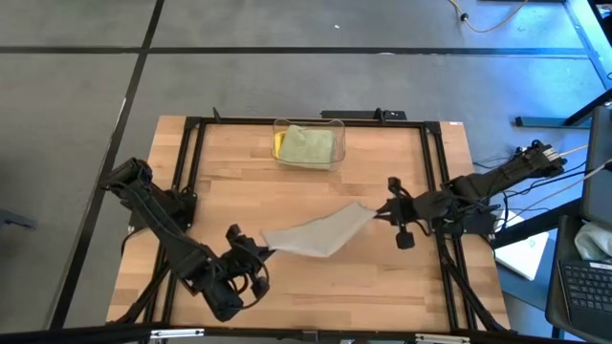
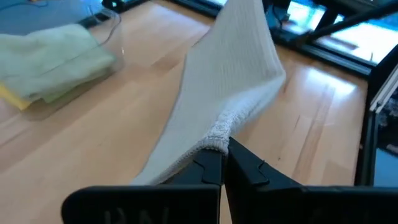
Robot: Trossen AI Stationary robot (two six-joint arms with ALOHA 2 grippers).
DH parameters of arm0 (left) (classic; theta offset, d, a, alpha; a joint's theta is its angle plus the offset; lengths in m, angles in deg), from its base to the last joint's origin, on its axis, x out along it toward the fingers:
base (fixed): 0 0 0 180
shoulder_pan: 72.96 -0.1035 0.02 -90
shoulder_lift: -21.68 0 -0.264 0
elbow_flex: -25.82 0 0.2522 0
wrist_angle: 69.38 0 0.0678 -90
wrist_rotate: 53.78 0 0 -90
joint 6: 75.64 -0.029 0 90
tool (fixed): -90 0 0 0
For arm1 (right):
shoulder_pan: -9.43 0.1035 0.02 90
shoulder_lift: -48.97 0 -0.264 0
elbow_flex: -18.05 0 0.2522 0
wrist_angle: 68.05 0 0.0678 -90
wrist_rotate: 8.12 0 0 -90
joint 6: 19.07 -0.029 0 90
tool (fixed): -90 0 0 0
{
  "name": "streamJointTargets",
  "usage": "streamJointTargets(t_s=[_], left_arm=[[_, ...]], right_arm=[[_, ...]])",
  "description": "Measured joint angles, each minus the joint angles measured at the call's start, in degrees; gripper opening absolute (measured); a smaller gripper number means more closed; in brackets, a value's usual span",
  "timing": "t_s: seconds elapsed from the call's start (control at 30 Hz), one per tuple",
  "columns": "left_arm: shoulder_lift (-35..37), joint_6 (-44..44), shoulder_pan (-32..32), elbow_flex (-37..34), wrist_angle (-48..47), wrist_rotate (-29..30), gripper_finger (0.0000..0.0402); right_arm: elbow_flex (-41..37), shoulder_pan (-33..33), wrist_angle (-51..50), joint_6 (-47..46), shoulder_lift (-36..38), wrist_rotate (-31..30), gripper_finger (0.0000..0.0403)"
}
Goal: Fold microfiber towels
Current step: Fold the gray microfiber cloth
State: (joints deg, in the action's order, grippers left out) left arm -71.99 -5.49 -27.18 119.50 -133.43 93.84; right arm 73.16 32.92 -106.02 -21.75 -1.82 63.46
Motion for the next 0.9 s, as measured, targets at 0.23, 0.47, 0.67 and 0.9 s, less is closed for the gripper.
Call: streamJointTargets(t_s=[0.23, 0.47, 0.67, 0.9], left_arm=[[0.0, 7.3, 0.3, 0.0, -5.6, -5.3, 0.0], [0.0, 7.9, 0.3, 0.0, -6.3, -7.9, 0.0], [0.0, 10.6, 0.3, 0.0, -6.2, -12.0, 0.0], [0.0, 12.0, 0.3, 0.0, -5.2, -15.7, 0.0]], right_arm=[[0.0, 0.0, -3.8, 0.4, 0.0, -6.0, 0.0008], [0.0, 0.0, -5.4, 0.2, 0.0, 0.1, 0.0008], [0.0, 0.0, -5.5, -1.8, 0.0, 9.6, 0.0008], [0.0, 1.7, -6.1, -1.6, 0.0, 13.1, 0.0008]])
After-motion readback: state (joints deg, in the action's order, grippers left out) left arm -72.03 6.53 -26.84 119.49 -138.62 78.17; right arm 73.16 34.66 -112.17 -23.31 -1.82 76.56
